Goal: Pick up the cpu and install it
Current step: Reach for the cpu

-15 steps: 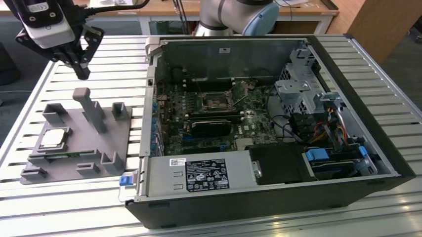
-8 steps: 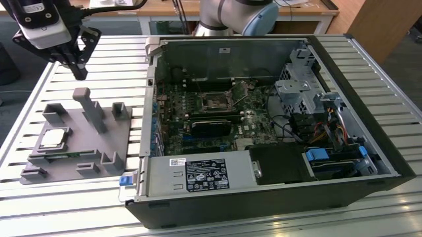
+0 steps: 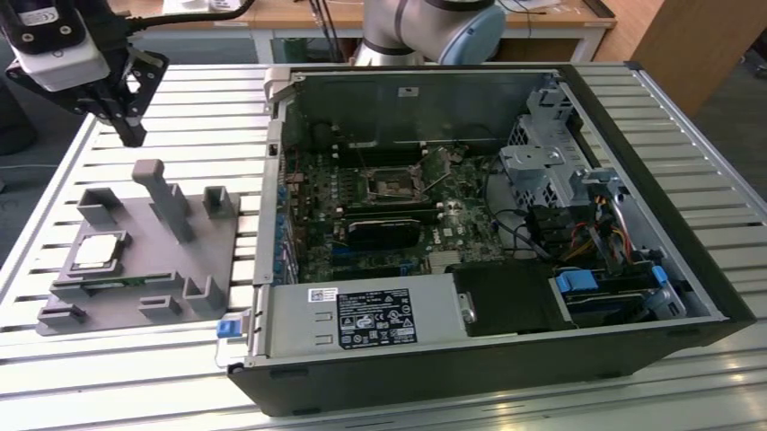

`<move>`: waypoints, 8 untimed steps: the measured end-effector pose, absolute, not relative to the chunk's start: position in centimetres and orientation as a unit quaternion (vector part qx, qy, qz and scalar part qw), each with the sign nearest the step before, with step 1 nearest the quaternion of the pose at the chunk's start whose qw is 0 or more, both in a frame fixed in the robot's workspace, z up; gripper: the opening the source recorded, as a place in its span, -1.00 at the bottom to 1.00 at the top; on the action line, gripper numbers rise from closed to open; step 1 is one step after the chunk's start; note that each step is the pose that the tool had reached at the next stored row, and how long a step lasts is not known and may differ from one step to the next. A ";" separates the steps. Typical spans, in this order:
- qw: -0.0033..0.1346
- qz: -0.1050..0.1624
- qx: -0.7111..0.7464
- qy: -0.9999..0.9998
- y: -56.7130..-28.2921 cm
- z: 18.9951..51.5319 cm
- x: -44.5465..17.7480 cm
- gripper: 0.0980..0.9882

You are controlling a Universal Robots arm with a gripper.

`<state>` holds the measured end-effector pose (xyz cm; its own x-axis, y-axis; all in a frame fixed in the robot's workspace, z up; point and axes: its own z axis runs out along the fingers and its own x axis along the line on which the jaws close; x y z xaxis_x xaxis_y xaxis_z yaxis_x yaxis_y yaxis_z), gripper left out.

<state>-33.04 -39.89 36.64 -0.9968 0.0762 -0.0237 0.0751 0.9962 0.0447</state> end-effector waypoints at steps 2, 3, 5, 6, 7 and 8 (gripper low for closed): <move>0.013 0.022 0.038 0.999 -39.9 36.6 -33.6 -0.98; 0.013 0.022 0.038 0.999 -39.9 36.6 -33.9 -0.98; 0.013 0.022 0.038 0.999 -39.9 36.5 -34.5 -0.98; 0.013 0.022 0.038 0.999 -39.9 36.5 -34.8 -0.98; 0.012 0.022 0.038 0.999 -39.9 36.5 -35.0 -0.98; 0.012 0.022 0.038 0.999 -39.9 36.4 -35.3 -0.98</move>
<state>-35.32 -39.90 36.41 -0.9968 0.0762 -0.0229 0.0752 0.9962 0.0444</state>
